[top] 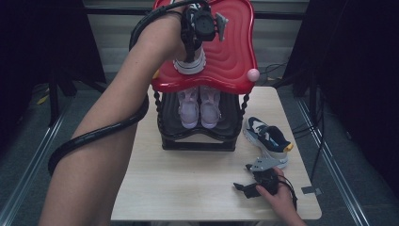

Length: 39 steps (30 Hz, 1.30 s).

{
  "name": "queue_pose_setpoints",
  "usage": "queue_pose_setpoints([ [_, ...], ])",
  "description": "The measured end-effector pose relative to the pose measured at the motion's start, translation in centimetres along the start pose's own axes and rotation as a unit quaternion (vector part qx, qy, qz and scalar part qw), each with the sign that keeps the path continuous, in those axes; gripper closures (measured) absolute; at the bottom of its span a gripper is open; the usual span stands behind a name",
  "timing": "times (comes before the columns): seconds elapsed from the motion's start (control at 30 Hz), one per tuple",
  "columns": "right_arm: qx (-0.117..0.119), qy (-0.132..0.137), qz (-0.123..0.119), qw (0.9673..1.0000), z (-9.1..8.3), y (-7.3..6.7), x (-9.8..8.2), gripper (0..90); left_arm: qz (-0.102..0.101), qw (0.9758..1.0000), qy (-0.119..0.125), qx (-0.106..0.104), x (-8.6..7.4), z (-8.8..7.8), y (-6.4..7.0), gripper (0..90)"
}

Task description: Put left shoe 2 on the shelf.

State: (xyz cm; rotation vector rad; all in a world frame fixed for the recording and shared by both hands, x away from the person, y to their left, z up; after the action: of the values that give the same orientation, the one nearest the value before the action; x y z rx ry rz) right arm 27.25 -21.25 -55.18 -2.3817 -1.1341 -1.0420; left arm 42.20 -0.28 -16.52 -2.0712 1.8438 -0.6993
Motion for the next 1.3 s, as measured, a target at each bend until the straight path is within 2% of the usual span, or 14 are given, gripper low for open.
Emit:
queue_pose_setpoints([
  [0.23, 0.000, 0.000, 0.000, 1.0000, 0.00, 0.00, 0.00, 12.8, -0.005, 1.0000, -0.001, 0.005, -0.01, -0.08, -0.08, 62.0],
  [0.33, 0.000, 0.000, 0.000, 1.0000, 0.00, 0.00, 0.00, 12.8, -0.009, 0.9998, -0.001, 0.015, 0.05, -0.06, -0.20, 58.5],
  [0.6, 0.000, 0.000, 0.000, 1.0000, 0.00, 0.00, 0.00, 12.8, -0.039, 0.9992, 0.012, 0.001, 0.10, 0.06, -0.09, 54.2],
  [0.8, 0.000, 0.000, 0.000, 1.0000, 0.00, 0.00, 0.00, 12.8, -0.098, 0.9951, 0.016, 0.003, -0.07, 0.14, -0.40, 46.1],
  [0.93, 0.000, 0.000, 0.000, 1.0000, 0.00, 0.00, 0.00, 12.8, -0.132, 0.9910, 0.020, -0.004, -0.13, 0.09, -0.38, 40.7],
  [0.97, 0.000, 0.000, 0.000, 1.0000, 0.00, 0.00, 0.00, 12.8, -0.139, 0.9900, 0.022, -0.011, -0.14, 0.09, -0.34, 39.1],
  [1.13, 0.000, 0.000, 0.000, 1.0000, 0.00, 0.00, 0.00, 12.8, -0.137, 0.9898, 0.035, -0.010, 0.05, 0.04, -0.16, 39.7],
  [1.23, 0.000, 0.000, 0.000, 1.0000, 0.00, 0.00, 0.00, 12.8, -0.127, 0.9910, 0.040, -0.010, 0.32, -0.02, -0.07, 41.9],
  [1.3, 0.000, 0.000, 0.000, 1.0000, 0.00, 0.00, 0.00, 12.8, -0.108, 0.9931, 0.042, -0.018, 0.52, -0.09, 0.10, 46.3],
])
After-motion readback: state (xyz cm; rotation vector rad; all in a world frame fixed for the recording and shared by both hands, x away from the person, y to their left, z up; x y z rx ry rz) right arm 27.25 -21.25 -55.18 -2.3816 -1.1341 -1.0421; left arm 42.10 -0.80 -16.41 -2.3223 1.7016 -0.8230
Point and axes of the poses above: each handheld gripper's, and its own axes: z roughly forward along the jaws, x roughly out of its top, y roughly to its right, the point moved 6 cm from there along z, roughly forward along the jaws, and after that the axes turned 5 degrees about -z, right-handed, at the moved point
